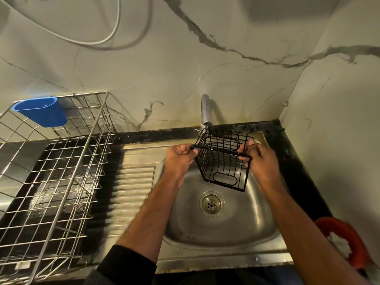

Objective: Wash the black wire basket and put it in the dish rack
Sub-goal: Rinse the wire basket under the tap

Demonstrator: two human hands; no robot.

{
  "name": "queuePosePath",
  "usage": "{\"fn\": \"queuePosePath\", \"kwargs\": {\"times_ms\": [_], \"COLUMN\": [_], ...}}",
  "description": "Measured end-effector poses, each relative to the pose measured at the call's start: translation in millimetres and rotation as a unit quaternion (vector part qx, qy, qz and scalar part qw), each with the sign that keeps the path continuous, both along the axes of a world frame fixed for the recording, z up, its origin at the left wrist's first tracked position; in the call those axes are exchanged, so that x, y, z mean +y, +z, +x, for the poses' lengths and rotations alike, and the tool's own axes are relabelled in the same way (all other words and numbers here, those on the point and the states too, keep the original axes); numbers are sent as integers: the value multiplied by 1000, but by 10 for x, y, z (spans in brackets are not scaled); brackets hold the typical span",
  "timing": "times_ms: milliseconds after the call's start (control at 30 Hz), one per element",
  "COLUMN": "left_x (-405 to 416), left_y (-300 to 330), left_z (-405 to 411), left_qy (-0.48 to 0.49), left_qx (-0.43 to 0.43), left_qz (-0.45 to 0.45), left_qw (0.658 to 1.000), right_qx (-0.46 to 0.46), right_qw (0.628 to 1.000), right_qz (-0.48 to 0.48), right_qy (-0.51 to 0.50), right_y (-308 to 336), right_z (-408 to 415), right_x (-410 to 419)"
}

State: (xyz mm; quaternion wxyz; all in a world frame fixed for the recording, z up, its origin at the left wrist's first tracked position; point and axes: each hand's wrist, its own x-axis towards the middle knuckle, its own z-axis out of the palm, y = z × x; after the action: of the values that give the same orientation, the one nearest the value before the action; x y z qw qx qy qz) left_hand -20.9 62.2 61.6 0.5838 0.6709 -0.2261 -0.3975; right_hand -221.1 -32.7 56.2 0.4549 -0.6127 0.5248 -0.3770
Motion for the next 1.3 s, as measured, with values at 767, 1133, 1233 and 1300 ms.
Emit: {"fn": "queuePosePath", "kwargs": {"times_ms": [767, 1133, 1233, 1300], "left_x": [30, 15, -26, -40], "left_y": [23, -16, -53, -71], "left_z": [116, 111, 131, 145], "left_qy": [-30, 7, 18, 26], "left_qx": [-138, -225, -197, -193], "left_qz": [6, 13, 44, 64], "left_qw": [990, 974, 979, 979], "right_qx": [-13, -84, -32, 5], "right_qw": [999, 993, 993, 991], "right_qz": [-1, 18, 2, -14], "right_qy": [42, 79, 113, 131], "right_y": [106, 213, 143, 99], "right_z": [31, 49, 36, 27], "right_x": [-92, 112, 121, 134]}}
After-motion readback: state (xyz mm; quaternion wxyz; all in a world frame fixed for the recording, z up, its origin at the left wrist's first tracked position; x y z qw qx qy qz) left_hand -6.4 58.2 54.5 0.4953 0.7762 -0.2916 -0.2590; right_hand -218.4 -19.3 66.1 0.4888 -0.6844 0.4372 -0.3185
